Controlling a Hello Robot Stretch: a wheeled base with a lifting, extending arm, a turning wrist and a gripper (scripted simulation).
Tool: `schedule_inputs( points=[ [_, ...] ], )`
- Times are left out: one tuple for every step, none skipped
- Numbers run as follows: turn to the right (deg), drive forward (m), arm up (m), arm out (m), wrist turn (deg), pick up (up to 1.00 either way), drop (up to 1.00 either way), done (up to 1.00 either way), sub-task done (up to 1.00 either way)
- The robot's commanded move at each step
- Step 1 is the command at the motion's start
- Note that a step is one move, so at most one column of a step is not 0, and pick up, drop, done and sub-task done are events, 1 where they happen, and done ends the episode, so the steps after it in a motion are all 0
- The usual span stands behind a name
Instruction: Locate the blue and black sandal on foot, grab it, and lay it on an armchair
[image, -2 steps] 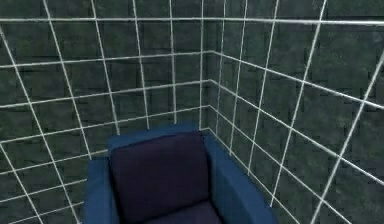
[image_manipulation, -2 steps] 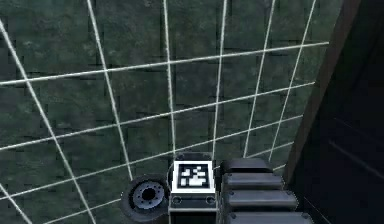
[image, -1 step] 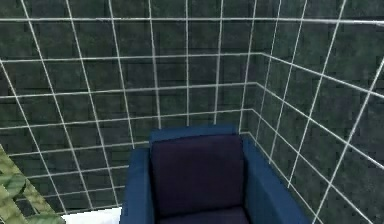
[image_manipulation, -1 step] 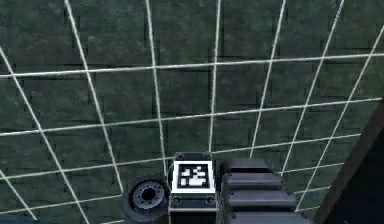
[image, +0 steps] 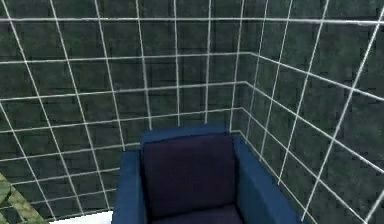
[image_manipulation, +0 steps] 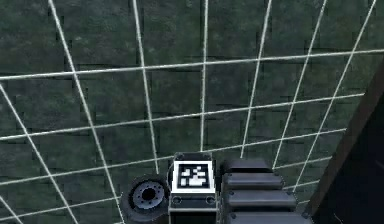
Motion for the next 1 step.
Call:
schedule_inputs(
  points=[
    [-12.0,0.0,0.0,0.0,0.0,0.0,0.0,0.0,0.0]
  ],
)
